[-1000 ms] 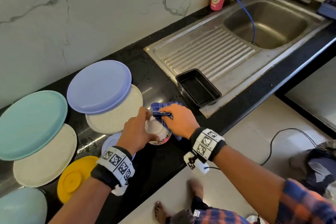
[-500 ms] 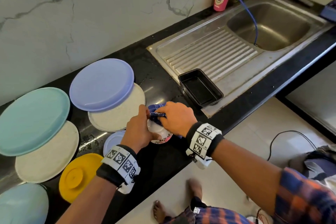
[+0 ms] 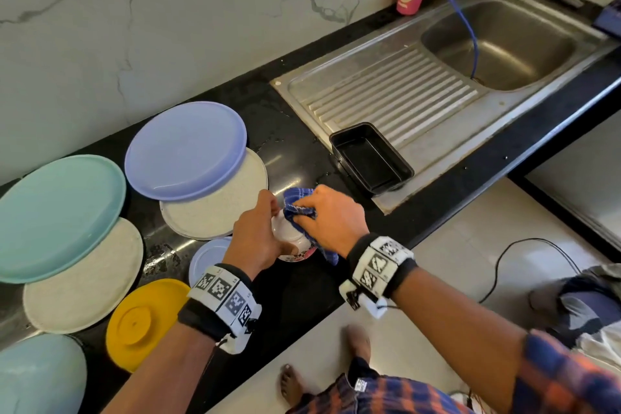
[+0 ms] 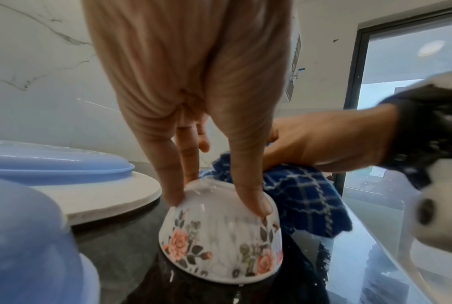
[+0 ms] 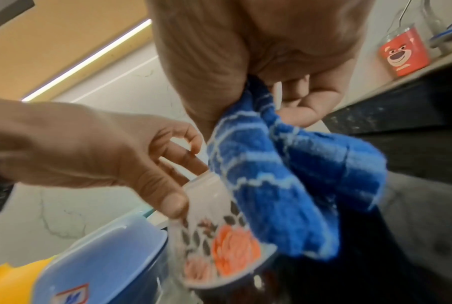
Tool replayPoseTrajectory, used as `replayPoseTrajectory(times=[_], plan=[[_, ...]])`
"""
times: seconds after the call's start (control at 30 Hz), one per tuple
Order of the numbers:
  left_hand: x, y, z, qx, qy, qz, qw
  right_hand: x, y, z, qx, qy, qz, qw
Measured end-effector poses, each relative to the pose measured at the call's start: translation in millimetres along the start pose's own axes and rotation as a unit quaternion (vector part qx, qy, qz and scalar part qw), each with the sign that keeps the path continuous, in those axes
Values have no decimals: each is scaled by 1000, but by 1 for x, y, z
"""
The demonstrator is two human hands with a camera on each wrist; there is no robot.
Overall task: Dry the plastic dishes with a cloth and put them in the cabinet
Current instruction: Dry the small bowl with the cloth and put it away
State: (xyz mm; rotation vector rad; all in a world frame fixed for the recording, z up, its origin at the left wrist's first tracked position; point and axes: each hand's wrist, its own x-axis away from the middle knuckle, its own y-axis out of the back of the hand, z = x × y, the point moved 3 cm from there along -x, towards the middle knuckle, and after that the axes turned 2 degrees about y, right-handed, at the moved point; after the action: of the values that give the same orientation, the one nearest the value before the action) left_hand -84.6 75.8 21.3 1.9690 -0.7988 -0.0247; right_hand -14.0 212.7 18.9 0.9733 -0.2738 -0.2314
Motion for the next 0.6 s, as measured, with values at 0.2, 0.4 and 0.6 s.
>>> replayPoseTrajectory(times=[0.2, 0.4, 0.6], plan=[[-1, 2, -2, -7, 5, 8, 1000, -23, 3, -1, 28, -37, 25, 999], [2, 1, 0, -11, 0, -1, 1000, 30, -21, -23, -64, -87, -28, 994], [2, 0, 0, -20, 1, 5, 1000, 27, -16, -16, -98, -45, -61, 992]])
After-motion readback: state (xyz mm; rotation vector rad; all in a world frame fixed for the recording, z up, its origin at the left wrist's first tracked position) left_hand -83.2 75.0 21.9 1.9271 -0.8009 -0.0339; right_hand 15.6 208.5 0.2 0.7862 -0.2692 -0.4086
